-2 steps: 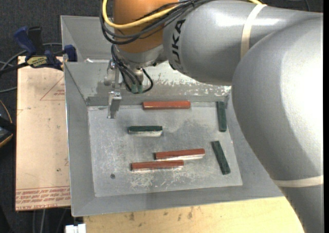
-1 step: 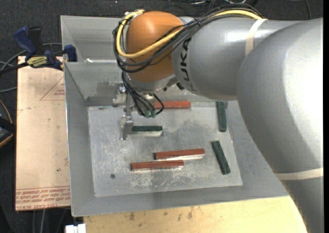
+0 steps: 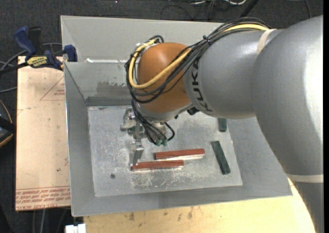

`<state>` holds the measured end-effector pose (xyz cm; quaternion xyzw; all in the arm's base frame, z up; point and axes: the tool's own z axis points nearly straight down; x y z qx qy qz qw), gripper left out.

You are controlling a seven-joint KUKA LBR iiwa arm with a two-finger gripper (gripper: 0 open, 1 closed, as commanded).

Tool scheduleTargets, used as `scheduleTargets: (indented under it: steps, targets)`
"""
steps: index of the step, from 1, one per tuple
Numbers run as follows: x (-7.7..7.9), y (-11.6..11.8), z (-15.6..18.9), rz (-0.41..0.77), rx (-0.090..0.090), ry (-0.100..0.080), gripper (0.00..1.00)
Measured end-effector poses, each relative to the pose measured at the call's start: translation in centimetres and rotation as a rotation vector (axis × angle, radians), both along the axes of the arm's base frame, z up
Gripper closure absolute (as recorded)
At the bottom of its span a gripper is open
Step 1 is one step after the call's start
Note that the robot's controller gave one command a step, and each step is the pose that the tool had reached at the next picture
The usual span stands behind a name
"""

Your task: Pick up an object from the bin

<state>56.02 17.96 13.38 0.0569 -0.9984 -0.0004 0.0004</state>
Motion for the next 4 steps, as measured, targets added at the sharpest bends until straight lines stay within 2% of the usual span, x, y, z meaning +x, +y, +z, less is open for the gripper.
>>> scheduleTargets:
  steps: [1, 2, 3, 4]
  targets:
    - [1.0, -2.4, -2.8, 0.076, 0.002, -0.001, 0.0]
    - [-6.1, -2.8, -5.1, 0.215, 0.001, 0.0, 1.0]
    - [-6.1, -2.9, -5.1, 0.214, 0.001, 0.0, 1.0]
    - [-4.8, -4.4, 9.4, 0.242, 0.001, -0.004, 1.0]
